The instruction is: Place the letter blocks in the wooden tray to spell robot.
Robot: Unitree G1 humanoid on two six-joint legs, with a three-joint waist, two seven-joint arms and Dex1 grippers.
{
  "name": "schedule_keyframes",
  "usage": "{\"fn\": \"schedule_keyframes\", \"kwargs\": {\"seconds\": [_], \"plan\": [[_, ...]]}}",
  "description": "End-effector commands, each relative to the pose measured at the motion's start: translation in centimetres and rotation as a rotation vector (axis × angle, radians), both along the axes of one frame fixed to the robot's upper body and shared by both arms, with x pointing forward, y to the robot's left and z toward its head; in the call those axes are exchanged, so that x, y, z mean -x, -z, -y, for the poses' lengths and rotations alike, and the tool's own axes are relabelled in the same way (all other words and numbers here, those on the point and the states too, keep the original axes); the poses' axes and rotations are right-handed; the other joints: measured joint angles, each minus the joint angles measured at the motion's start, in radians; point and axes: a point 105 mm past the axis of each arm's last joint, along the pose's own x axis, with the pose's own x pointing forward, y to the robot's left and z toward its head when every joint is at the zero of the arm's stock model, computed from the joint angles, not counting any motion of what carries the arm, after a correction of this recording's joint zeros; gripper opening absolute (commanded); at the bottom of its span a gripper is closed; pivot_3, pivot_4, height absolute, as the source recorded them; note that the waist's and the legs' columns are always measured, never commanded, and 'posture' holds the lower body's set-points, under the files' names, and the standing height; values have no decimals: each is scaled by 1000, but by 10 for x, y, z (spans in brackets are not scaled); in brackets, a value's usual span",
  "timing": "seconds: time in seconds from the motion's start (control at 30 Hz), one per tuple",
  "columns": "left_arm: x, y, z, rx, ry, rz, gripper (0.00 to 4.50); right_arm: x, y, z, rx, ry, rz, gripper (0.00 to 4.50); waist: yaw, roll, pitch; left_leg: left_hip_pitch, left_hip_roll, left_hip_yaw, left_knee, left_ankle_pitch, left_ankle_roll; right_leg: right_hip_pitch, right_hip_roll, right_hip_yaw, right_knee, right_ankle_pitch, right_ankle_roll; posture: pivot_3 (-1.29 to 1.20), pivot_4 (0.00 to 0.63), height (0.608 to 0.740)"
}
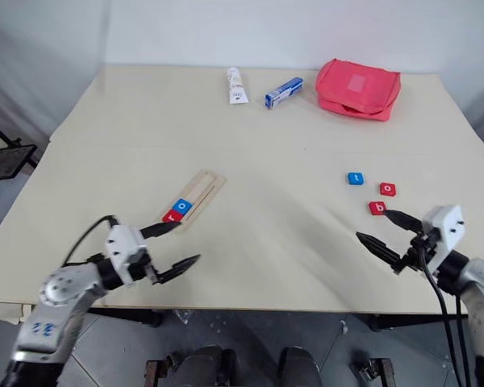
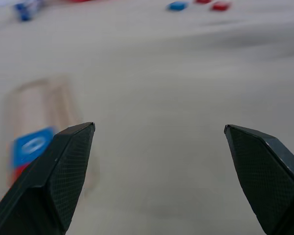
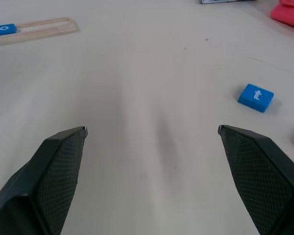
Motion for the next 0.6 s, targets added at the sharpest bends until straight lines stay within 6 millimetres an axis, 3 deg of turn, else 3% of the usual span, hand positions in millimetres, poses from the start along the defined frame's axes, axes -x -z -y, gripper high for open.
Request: {"fn": "schedule_keyframes", "kwargs": {"seconds": [0.03, 0.13, 0.3, 0.53, 0.6], "plan": [[5, -11, -5, 0, -34, 13, 4500, -8, -6, -3, 36, -50, 19, 4481, 6, 0, 0, 0, 0, 0, 0, 0, 0, 0, 0, 0, 0, 0, 0, 0, 150, 740], [-2, -15, -19, -35, -140, 25, 4500, -20, -9, -8, 40, -90, 21, 4481, 13, 0, 0, 0, -1, 0, 1, 0, 0, 0, 0, 0, 0, 0, 0, 0, 150, 740], [-25, -44, -29, -24, -317, 41, 4500, -32, -12, -18, 57, -170, 20, 4481, 13, 0, 0, -1, -1, -1, 2, 0, 0, 0, 0, -1, 1, 0, 0, 0, 150, 740], [-44, -51, -21, -67, -444, -72, 4500, -37, -14, -24, 66, -231, 9, 4481, 12, 0, 0, -2, -1, -2, 1, 0, 0, -2, 1, -1, 3, 0, 0, 0, 150, 740], [-59, -44, -14, -121, -488, -148, 4500, -40, -14, -29, 73, -250, 11, 4481, 12, 0, 0, -2, -1, -1, 1, 0, 0, -2, 1, -1, 3, 0, 0, 0, 150, 740]]}}
